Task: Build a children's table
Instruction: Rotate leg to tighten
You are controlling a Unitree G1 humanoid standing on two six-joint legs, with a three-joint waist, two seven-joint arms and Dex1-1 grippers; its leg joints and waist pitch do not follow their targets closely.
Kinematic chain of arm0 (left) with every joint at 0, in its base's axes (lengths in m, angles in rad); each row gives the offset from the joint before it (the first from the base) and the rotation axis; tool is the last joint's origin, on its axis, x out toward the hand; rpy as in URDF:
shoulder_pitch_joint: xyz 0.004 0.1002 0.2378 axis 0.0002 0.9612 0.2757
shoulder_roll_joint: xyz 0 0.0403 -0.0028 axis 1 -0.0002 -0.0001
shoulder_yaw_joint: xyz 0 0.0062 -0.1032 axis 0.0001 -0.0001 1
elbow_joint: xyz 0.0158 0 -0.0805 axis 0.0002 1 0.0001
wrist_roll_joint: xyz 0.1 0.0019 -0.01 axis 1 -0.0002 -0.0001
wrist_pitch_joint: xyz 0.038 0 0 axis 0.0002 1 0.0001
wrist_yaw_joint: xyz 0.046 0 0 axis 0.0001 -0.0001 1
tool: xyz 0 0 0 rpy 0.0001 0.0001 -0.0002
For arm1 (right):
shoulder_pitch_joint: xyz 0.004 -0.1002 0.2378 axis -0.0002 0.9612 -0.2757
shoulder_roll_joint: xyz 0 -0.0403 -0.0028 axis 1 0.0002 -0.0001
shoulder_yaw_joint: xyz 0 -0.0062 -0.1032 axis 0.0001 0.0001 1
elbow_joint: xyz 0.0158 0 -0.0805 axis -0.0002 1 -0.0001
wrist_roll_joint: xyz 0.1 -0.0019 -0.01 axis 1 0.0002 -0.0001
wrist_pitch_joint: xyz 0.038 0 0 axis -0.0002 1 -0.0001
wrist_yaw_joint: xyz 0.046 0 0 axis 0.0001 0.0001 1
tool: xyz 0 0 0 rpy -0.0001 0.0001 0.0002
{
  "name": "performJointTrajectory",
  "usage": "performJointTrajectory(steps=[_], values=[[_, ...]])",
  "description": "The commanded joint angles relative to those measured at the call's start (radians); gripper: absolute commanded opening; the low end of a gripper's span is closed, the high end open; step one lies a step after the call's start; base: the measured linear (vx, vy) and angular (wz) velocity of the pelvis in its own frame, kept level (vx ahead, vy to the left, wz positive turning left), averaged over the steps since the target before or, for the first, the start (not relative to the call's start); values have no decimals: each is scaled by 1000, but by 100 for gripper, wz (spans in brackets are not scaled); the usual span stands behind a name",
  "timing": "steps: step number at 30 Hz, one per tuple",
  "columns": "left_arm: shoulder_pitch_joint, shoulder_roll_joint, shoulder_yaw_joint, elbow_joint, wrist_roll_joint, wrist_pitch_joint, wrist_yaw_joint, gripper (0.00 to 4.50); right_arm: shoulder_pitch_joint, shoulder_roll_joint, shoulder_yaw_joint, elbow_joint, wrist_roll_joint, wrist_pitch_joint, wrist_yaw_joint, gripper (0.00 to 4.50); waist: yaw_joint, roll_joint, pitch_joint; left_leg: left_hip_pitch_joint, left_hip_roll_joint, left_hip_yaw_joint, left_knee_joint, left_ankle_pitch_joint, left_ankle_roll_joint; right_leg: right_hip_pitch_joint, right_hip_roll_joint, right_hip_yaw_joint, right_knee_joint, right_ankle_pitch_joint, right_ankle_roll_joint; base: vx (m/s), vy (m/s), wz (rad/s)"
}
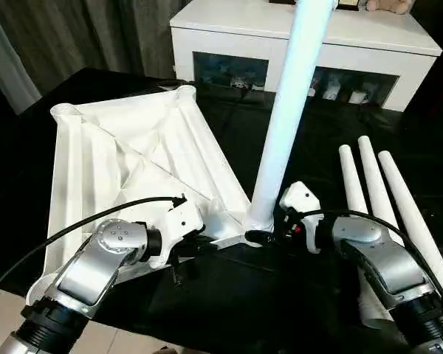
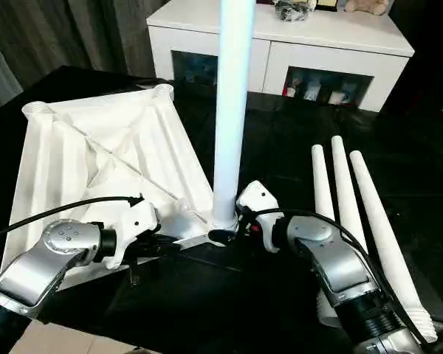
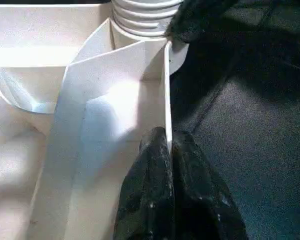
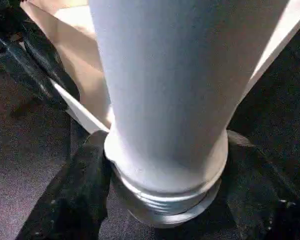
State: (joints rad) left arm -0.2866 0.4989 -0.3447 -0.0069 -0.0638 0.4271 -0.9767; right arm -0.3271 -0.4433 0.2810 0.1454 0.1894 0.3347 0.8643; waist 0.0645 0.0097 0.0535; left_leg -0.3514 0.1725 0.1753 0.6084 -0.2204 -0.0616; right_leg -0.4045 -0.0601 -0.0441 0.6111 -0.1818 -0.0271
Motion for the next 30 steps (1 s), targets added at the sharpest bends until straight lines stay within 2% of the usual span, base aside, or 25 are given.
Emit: performJointTrajectory(steps=[1,10,12,13,14,15,16,17,18,19,20,21,22,24,25,26,27,29,30], values=[[-5,-9,10,-28,-31,-40,-11,0,-2,6,-3,3,9,-20,27,283,1,-6,-58,-1,52,-17,-76,-121,53,51,-78,48,-68,-185,-204,0,0,0],[1,1,1,-32,-30,-30,-29,0,22,27,-4,5,23,-18,33,271,0,-3,-60,-1,52,-18,-76,-117,53,52,-77,47,-65,-170,-210,0,0,0],[2,-7,-1,-25,-21,-18,-11,0,25,54,-21,33,17,-16,-16,270,0,-4,-60,-1,52,-18,-75,-113,53,51,-77,47,-65,-163,-212,0,0,0],[-3,-26,-3,-8,-8,-3,19,0,17,89,-37,85,-10,-19,-99,270,-2,-4,-60,-2,52,-17,-76,-114,50,51,-78,47,-65,-168,-212,0,0,0],[-7,-37,-4,2,-1,5,36,0,11,107,-45,114,-27,-20,-144,270,-4,-3,-58,-1,51,-16,-77,-125,45,47,-77,47,-69,-186,-212,0,0,0],[-19,-61,-3,23,13,22,74,0,-1,140,-60,158,-43,-16,-217,270,-8,-4,-53,-3,50,-18,-82,-155,29,49,-77,45,-75,-250,-199,0,0,0],[-19,-61,-3,23,13,22,74,0,-1,140,-60,158,-43,-16,-217,270,-12,-4,-53,1,50,-20,-84,-181,13,49,-78,45,-79,-300,-183,0,0,0],[-28,-80,-1,40,20,31,99,0,-10,164,-72,185,-48,-11,-263,270,-14,-5,-52,3,49,-21,-84,-196,8,46,-77,45,-82,-324,-175,0,0,0],[-58,-136,3,88,44,58,174,0,-35,230,-106,254,-61,3,-394,270,-18,-6,-52,6,48,-22,-85,-214,-1,44,-77,46,-86,-358,-165,0,0,0],[-73,-164,6,113,56,71,213,0,-48,263,-122,287,-67,10,-461,270,-25,-3,-50,7,46,-22,-86,-232,-13,39,-78,46,-91,-391,-161,-59,-1,1],[-93,-196,10,141,64,83,251,0,-63,296,-141,321,-70,17,-529,270,-26,-5,-49,9,44,-23,-85,-241,-19,39,-78,46,-94,-412,-152,0,0,0],[-113,-229,15,168,66,99,284,0,-79,330,-160,355,-66,19,-587,270,-28,-7,-52,5,44,-25,-86,-232,-21,43,-81,46,-94,-424,-139,0,0,0],[-138,-268,27,202,67,108,329,0,-96,367,-183,390,-56,10,-645,270,-28,-6,-52,5,45,-25,-85,-231,-22,40,-82,47,-95,-428,-136,0,0,0],[-199,-361,53,295,73,124,439,0,-142,451,-224,476,-38,-26,-751,270,-31,-4,-51,14,39,-22,-81,-265,-25,30,-79,44,-105,-482,-119,0,0,0],[-202,-365,54,299,74,125,444,0,-144,454,-226,480,-37,-28,-755,270,-23,-3,-57,20,41,-22,-80,-255,-24,29,-81,45,-106,-452,-115,0,0,0],[-216,-385,59,323,81,119,473,0,-155,471,-233,499,-39,-42,-785,270,-22,-2,-57,18,42,-23,-82,-250,-22,29,-79,46,-101,-420,-119,0,0,0],[-240,-421,59,367,99,108,514,0,-181,494,-214,533,-65,-75,-800,270,-25,-5,-54,8,43,-23,-86,-246,-18,33,-76,44,-98,-381,-123,0,0,0],[-247,-432,60,382,106,105,527,0,-191,503,-211,545,-75,-85,-808,270,-21,-5,-58,12,43,-22,-84,-247,-13,34,-78,44,-96,-364,-126,0,0,0],[-249,-437,54,386,113,101,524,0,-198,508,-202,551,-87,-102,-802,270,-21,-6,-60,4,43,-22,-84,-222,-6,40,-79,45,-90,-327,-133,0,0,0]])
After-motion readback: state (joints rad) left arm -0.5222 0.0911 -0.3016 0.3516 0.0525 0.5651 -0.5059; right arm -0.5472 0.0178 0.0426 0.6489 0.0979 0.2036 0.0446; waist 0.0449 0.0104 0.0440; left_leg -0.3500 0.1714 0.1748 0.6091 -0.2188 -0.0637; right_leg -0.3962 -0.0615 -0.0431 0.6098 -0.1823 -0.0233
